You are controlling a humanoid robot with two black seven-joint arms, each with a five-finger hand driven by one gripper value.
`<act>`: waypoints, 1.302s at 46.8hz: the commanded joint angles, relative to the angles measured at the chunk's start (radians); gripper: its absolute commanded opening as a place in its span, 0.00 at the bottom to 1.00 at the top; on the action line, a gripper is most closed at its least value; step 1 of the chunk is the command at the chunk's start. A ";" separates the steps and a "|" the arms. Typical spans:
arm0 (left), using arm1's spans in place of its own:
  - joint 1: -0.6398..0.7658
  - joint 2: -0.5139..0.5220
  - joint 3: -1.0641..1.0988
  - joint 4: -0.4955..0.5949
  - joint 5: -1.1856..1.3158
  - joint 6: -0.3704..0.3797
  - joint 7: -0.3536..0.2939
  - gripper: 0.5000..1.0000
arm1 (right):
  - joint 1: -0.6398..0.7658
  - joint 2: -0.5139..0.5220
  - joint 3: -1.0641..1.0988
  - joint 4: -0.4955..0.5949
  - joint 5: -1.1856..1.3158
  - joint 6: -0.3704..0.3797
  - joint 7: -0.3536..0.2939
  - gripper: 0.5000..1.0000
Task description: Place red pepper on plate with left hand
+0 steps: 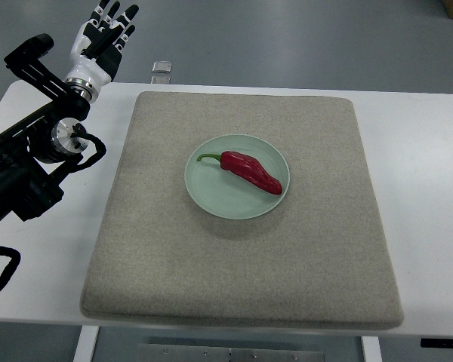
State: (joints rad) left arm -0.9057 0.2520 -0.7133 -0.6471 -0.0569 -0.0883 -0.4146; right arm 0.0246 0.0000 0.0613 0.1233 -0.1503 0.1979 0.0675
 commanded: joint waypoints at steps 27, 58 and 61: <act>0.051 -0.031 -0.057 0.040 -0.032 0.018 -0.001 0.99 | 0.000 0.000 0.000 0.001 0.000 0.000 0.000 0.86; 0.050 -0.039 -0.040 0.046 -0.011 0.079 -0.010 0.99 | 0.003 0.000 0.002 0.005 -0.002 0.006 0.000 0.86; 0.050 -0.039 -0.040 0.046 -0.009 0.079 -0.010 0.99 | 0.003 0.000 0.000 0.010 -0.008 0.009 0.000 0.86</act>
State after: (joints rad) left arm -0.8561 0.2132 -0.7533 -0.6012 -0.0677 -0.0092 -0.4247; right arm 0.0273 0.0000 0.0627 0.1288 -0.1521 0.2027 0.0675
